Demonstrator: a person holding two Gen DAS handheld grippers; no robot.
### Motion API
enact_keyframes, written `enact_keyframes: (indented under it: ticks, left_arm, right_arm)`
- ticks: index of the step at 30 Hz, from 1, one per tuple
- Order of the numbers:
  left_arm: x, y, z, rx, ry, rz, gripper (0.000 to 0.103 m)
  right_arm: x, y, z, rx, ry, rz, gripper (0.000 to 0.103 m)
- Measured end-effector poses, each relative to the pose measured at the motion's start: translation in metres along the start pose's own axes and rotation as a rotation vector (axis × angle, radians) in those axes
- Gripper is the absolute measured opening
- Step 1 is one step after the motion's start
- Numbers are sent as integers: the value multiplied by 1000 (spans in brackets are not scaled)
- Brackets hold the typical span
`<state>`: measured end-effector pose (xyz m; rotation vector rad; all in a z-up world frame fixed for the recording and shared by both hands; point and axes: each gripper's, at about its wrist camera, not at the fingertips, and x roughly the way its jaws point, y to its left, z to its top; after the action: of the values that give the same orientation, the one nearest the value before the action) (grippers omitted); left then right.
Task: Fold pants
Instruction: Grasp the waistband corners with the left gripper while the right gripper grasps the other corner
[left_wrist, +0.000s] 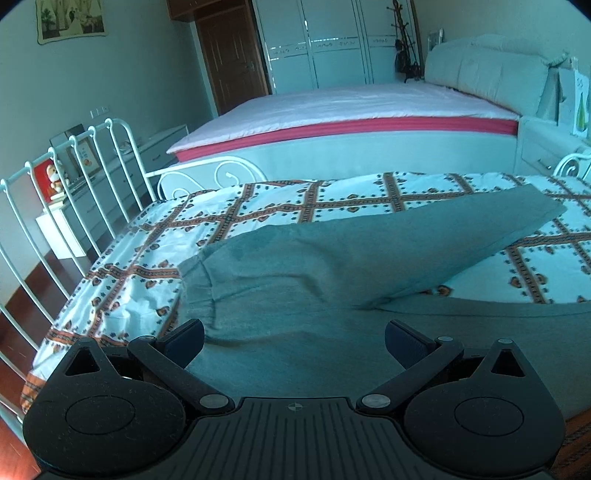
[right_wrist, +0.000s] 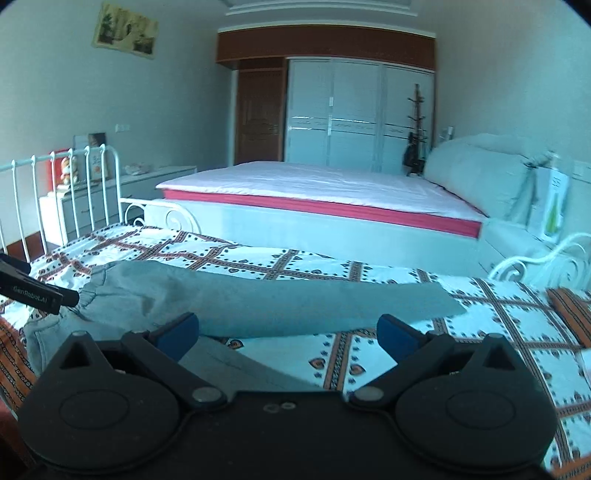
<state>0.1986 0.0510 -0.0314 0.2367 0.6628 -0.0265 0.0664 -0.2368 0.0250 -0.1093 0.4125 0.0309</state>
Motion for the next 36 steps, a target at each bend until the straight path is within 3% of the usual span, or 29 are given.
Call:
enact_keyframes:
  ticks: [4,9,12,24,30,36]
  left_arm:
    - [34,19,11,18,32,15,103]
    - [73,47,23,-9,88,-55,103]
    - [97,60,28,-13,104,-59,103]
    - [176,87,53,-56,154,-3,103]
    - [216,89,63,49,178,-8,103]
    - [256,95,73,168,217,-71,103]
  right_arm:
    - [32,1,10,-38,55,54,97]
    - [73,-2,20,-22,115,160,94]
    - [97,-1,26,-23,146,198,92]
    - [188,23,50,-142,190,229,92]
    - [236,41,59,-239,215,284,91]
    - [295,56,66,-362,303,383,77]
